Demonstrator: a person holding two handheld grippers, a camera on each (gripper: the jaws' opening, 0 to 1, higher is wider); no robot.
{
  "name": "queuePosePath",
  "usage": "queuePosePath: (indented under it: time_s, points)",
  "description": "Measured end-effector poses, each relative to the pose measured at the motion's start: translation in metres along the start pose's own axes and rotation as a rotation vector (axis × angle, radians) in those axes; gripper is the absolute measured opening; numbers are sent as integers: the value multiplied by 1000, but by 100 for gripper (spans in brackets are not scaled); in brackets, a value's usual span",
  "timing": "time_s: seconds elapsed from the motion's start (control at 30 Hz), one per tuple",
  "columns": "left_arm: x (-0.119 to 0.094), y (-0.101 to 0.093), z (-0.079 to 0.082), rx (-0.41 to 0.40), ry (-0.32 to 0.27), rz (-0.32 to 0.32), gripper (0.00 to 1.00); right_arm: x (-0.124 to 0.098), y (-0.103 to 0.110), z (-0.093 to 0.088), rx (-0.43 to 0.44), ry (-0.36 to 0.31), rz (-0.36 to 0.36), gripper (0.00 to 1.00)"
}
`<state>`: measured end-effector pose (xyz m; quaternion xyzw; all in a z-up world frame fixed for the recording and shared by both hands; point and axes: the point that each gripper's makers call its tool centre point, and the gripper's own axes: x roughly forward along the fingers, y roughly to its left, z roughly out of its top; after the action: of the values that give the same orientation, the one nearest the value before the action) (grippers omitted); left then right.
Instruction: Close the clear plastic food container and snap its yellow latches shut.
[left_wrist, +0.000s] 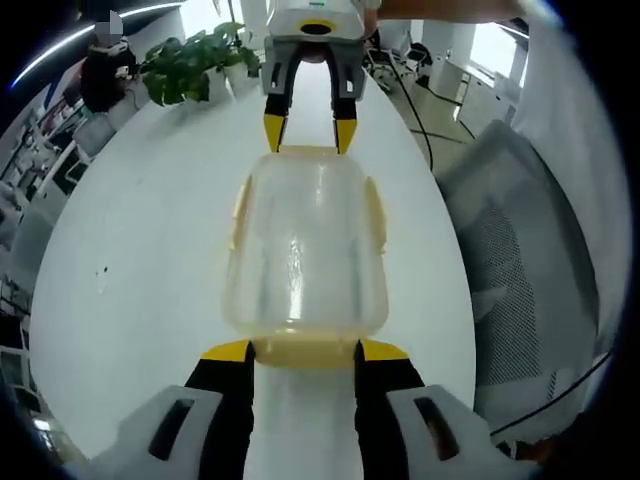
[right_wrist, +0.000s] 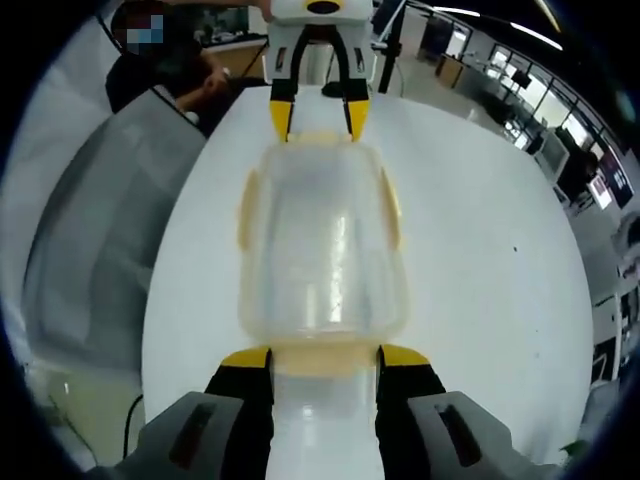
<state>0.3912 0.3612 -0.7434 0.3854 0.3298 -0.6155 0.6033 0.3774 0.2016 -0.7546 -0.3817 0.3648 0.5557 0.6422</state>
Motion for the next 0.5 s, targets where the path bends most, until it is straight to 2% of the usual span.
queuePosePath:
  time_s: [0.5]
  points:
    - [15, -3, 24, -1, -21, -3, 38, -14, 1, -25, -6, 20, -4, 38]
